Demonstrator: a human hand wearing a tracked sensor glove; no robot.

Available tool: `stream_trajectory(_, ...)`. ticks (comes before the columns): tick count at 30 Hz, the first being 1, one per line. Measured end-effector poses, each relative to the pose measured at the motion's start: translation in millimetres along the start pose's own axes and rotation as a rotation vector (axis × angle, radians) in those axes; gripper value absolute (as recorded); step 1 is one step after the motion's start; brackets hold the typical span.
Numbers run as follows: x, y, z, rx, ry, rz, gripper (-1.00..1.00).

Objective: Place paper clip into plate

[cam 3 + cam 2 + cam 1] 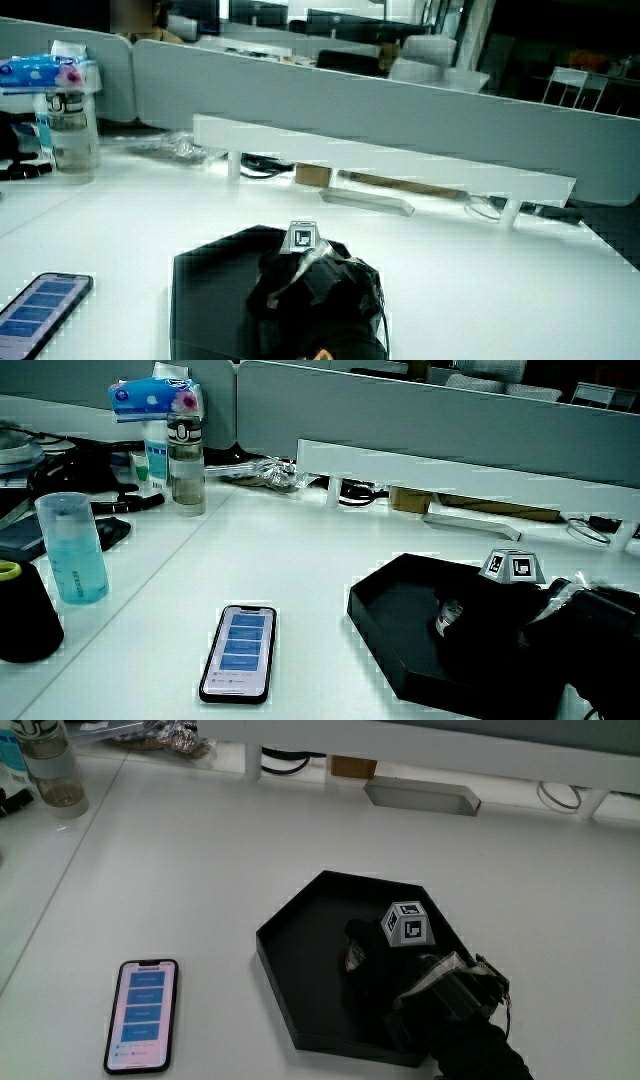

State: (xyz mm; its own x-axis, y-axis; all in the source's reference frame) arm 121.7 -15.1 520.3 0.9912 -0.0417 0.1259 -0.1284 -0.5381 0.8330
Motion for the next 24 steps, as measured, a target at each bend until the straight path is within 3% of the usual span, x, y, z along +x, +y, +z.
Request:
stream_trajectory(10, -4.4, 4, -6.3, -0.022, 0.016, 0.010, 0.00)
stream_trajectory(24, -17.8, 13, -25.9, -0.050, -0.022, 0.003, 0.00)
